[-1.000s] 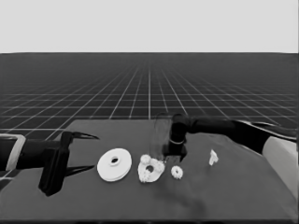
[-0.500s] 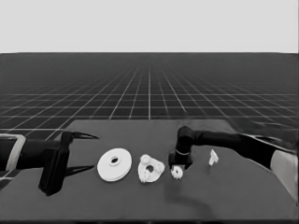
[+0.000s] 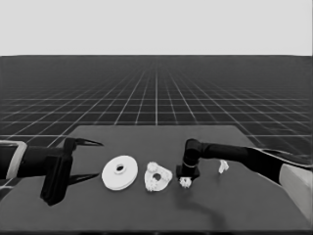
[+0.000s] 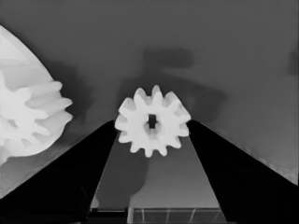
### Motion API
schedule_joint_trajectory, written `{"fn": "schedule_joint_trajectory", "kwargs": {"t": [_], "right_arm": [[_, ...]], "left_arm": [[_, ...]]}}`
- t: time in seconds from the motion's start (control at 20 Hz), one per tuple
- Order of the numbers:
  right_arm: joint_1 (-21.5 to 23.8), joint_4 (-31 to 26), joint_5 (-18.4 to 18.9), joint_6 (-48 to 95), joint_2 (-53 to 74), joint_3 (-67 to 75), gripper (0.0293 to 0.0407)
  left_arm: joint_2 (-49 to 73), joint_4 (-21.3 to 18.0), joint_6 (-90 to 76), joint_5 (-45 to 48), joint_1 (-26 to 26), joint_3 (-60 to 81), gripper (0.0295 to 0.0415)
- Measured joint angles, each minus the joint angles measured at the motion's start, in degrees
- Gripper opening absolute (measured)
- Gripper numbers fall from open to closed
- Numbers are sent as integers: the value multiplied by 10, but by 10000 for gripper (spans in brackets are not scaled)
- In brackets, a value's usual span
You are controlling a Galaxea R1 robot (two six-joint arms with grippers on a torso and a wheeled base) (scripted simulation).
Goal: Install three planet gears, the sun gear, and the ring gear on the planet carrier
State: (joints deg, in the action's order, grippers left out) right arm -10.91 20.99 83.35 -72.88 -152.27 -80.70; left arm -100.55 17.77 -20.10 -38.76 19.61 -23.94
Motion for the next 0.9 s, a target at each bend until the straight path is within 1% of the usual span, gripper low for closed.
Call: {"fn": "schedule_joint_trajectory", "kwargs": {"t": [0.05,0.4,0.45,0.5,0.55,0.65,0.9], "right_arm": [[0,0,0,0,0,0,310],[0,0,0,0,0,0,310],[38,-41,24,-22,14,42,310],[73,-69,34,-32,19,60,310],[93,-87,39,-36,21,67,310],[112,-104,43,-39,22,71,310],[120,-113,44,-39,22,72,310]], "left_arm": [[0,0,0,0,0,0,385],[0,0,0,0,0,0,385],[0,0,0,0,0,0,385],[0,0,0,0,0,0,385],[0,0,0,0,0,0,385],[0,0,0,0,0,0,385],[0,0,0,0,0,0,385]]}}
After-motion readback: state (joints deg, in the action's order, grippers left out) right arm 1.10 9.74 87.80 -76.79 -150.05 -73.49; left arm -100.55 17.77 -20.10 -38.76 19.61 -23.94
